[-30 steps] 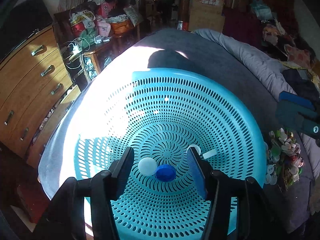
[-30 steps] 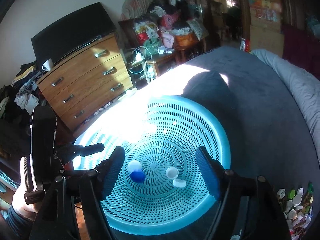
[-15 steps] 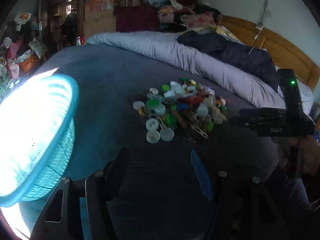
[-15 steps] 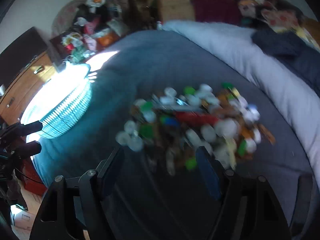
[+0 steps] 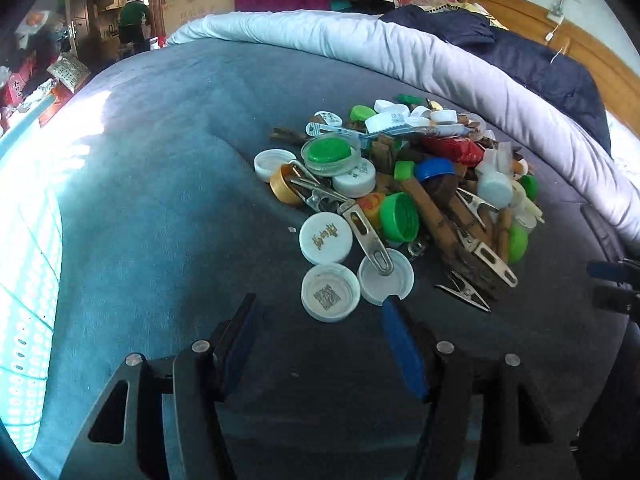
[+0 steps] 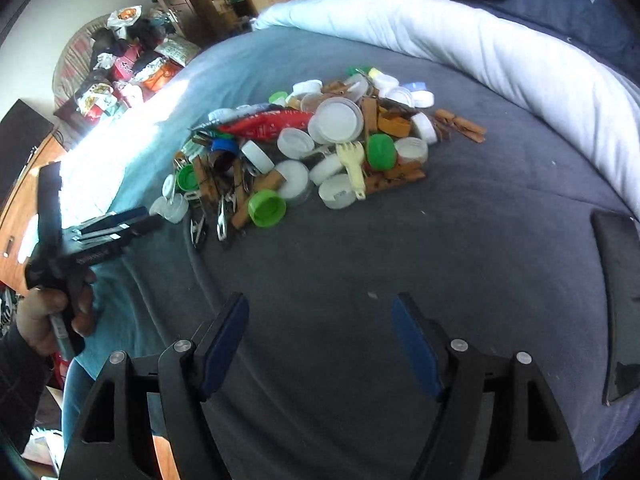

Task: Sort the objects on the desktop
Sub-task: 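Grasp a white QR-printed cap with the left tool while the right tool grasps a large white lid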

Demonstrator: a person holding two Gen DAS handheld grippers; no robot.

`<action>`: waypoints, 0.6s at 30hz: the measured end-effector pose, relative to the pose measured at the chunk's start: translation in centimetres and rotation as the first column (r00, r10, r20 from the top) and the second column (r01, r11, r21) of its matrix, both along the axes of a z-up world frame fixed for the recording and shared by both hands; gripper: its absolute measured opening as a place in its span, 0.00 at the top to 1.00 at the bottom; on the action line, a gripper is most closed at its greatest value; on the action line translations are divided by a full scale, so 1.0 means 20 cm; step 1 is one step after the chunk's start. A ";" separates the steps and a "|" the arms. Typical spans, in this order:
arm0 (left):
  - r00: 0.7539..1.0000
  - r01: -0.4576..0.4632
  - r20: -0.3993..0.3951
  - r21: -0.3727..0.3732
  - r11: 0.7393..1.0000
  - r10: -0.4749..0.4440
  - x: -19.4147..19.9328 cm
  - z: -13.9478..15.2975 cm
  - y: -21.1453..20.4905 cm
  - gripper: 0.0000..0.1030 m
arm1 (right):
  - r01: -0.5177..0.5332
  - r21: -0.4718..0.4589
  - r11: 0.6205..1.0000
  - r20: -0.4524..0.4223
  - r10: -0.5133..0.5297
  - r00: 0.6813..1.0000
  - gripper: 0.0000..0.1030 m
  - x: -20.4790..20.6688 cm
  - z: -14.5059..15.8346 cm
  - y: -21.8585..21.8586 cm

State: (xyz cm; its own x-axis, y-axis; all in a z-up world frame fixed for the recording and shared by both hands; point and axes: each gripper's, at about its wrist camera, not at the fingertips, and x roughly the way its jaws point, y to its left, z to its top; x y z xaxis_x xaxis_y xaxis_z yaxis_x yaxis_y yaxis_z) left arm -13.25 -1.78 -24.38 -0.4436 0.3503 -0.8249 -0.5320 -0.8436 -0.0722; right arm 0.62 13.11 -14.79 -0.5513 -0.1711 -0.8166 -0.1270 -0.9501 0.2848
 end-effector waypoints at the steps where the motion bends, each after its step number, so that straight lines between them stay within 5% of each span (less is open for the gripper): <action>1: 1.000 -0.005 -0.001 0.002 1.000 0.005 -0.01 0.00 0.00 0.37 | -0.005 -0.001 1.000 -0.006 0.005 1.000 0.29 -0.01 0.00 -0.01; 3: 1.000 -0.018 -0.003 0.002 1.000 0.018 -0.04 -0.01 0.00 0.42 | -0.014 -0.007 1.000 -0.012 0.014 1.000 0.29 -0.03 0.00 -0.01; 4: 1.000 -0.023 -0.006 0.002 1.000 0.023 -0.04 -0.01 0.00 0.51 | -0.018 -0.007 1.000 -0.014 0.018 1.000 0.29 -0.03 -0.01 -0.02; 5: 1.000 -0.028 -0.008 0.004 1.000 0.028 -0.05 -0.01 -0.01 0.71 | -0.020 -0.007 1.000 -0.015 0.020 1.000 0.29 -0.04 -0.01 -0.02; 12: 0.997 -0.072 -0.036 0.047 0.996 0.074 -0.01 -0.01 -0.08 0.70 | -0.020 0.052 0.998 -0.086 0.024 0.996 0.35 -0.07 0.05 0.02; 18: 0.996 -0.090 -0.022 0.052 0.995 0.091 -0.02 -0.03 -0.11 0.70 | 0.007 0.118 0.993 -0.105 0.006 0.994 0.43 -0.29 0.04 0.14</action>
State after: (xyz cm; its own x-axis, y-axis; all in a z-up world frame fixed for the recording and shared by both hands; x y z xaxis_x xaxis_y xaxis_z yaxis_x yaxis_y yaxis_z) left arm -13.66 -3.96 -24.93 -0.4950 0.3489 -0.7958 -0.4558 -0.8840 -0.1040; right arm -5.28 15.89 -13.97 -0.6353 -0.0767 -0.7684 -0.1029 -0.9778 0.1826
